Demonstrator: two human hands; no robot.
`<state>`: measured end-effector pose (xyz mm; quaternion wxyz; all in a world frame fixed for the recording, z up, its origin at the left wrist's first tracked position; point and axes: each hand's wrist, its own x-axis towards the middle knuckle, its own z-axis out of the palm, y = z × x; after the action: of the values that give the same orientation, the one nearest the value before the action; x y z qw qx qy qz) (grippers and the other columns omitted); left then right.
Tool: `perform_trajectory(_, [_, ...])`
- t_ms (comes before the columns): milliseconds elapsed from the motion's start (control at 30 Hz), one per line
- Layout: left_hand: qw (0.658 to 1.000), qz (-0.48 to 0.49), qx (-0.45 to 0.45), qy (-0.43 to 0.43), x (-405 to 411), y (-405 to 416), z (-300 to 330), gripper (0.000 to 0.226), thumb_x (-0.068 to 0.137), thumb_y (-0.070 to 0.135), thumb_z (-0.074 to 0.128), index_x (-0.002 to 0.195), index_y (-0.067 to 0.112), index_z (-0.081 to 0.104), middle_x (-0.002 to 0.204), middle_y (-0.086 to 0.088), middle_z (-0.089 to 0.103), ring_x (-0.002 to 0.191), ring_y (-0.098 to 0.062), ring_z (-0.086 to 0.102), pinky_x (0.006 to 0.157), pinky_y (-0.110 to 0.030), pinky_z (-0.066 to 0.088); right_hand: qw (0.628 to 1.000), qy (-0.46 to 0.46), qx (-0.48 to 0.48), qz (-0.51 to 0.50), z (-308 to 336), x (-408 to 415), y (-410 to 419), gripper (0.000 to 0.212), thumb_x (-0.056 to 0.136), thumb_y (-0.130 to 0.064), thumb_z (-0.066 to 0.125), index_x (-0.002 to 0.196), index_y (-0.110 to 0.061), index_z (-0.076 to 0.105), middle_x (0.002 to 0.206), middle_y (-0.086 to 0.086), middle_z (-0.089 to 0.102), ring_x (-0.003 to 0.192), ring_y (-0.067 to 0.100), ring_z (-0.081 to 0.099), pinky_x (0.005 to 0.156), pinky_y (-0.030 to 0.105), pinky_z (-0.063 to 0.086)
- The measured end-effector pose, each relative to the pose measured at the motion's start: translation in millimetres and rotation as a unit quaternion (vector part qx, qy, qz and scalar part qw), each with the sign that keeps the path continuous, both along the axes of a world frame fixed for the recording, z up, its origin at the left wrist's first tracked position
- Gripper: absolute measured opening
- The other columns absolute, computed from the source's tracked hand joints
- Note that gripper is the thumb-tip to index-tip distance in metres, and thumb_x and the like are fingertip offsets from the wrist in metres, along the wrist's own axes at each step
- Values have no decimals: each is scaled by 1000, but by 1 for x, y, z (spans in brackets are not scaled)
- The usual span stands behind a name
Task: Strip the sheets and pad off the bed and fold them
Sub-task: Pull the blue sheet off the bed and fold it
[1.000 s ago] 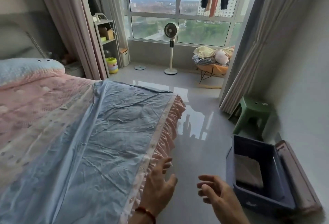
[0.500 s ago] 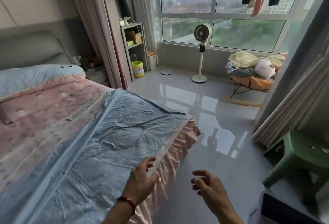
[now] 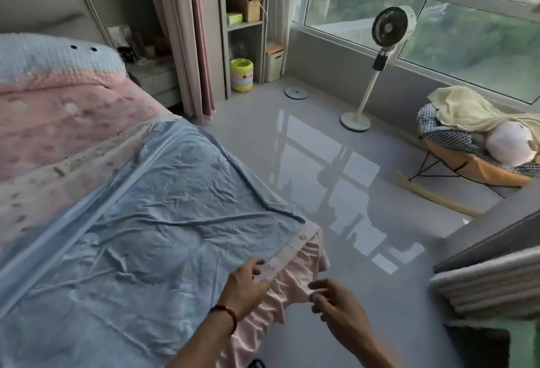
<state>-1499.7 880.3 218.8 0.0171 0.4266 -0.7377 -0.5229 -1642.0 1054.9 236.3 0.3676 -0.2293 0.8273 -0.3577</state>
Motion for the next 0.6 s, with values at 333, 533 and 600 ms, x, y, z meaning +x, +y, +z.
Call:
perform_trajectory(333, [982,158,47,-91,-146,-103,-30,39,91,24,64,130,25,57,120,0,62,107,-15,61,79,-17,46,979,-43,68,188,-72,-207,-160,21,88,-17,59,102,-30,67,85,-1,74,72,13,71,60,24,54])
perform_trajectory(533, [939,288,144,-119,-227,-96,-38,42,89,27,64,130,19,59,119,-5,64,95,-17,61,74,-22,47,936,-57,134,320,-89,-313,-211,16,79,-20,58,90,-27,67,84,6,75,73,22,72,65,32,52])
perform_trajectory(600, [923,329,173,-103,-253,-90,-44,41,91,27,64,131,20,58,121,-4,62,99,-16,61,77,-23,49,911,-29,159,379,-83,-346,-239,12,79,-23,59,86,-30,65,88,5,76,83,29,73,73,35,54])
